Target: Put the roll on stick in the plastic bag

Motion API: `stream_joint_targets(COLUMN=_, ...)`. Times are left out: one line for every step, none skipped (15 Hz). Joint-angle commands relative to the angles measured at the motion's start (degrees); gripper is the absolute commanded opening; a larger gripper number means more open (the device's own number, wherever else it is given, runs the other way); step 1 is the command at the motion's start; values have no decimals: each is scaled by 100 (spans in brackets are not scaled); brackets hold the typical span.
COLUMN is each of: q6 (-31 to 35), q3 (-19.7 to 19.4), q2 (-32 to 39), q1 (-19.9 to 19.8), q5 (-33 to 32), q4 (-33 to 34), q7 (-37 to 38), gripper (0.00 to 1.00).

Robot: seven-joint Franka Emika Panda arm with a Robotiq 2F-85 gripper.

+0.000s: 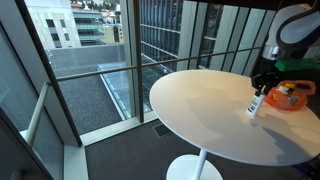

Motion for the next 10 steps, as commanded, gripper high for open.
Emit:
stream_joint_targets(q6=71, q3=-72, q2=-35, q1=13, q5=137, q4=-3, q7=-49, gripper=10)
stream_joint_targets(q6=56, q3=-88, q2=-60, q1=0, q5=158, q4=30, q7=-48, gripper=11)
stream_joint_targets(q6=35, q3=-110, q2=-100, q1=-18, q5=178, q4=69, q7=-51, gripper=11)
stream_joint_targets(q6=15, q3=-138, q2=-135, q1=-36, q5=203, q4=115, q7=-45, gripper=11)
stream_joint_targets(q6=-9, q3=-173, q2=-184, q1=-62, q5=241, q4=169, q7=-44, gripper=11)
stream_joint_targets(q6=-38, q3=-207, q2=-233, q1=-92, q5=295, q4=219, q7=-44, gripper=11)
stream_joint_targets(q6=-80, q3=-250, q2=-289, q1=-127, q5=355, q4=283, q7=-43, gripper=11)
stream_joint_targets(q6=-95, q3=-293, q2=-329, q1=-158, q5=413, q4=344, q7=-35, gripper=11)
stream_joint_targets(q6=-119, q3=-346, q2=-372, q1=-201, q5=441, q4=411, q7=-13, gripper=11)
stream_joint_targets(q6=-126, q3=-401, q2=-409, q1=-243, q5=463, q4=473, q7=14, gripper=11)
